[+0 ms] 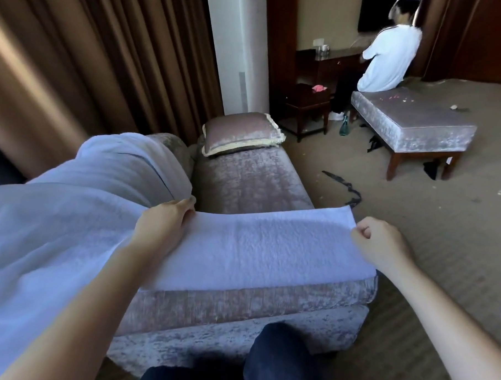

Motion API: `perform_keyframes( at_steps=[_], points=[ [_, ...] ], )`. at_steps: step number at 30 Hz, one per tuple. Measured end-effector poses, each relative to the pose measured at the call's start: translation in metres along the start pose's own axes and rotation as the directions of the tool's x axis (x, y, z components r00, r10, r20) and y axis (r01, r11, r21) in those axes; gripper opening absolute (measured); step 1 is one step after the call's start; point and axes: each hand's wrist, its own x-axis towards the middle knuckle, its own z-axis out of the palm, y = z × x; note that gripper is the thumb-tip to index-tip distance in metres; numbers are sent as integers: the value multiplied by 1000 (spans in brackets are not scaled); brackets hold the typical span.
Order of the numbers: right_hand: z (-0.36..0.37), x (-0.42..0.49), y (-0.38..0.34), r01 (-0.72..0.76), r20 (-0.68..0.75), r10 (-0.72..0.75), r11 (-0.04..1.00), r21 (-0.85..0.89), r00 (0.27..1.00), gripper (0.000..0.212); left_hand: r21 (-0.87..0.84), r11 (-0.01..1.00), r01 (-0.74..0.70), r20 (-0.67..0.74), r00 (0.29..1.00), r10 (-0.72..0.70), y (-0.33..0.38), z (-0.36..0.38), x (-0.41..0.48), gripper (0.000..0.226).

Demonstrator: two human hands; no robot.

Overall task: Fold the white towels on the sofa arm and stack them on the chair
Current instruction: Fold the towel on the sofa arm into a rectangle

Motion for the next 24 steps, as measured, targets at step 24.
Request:
perform_keyframes(
  at_steps=[24],
  points=[
    [30, -3, -33, 190, 183, -164, 972, -136, 969, 50, -237, 946, -223, 60, 968, 243, 104, 29, -15, 41]
  ],
)
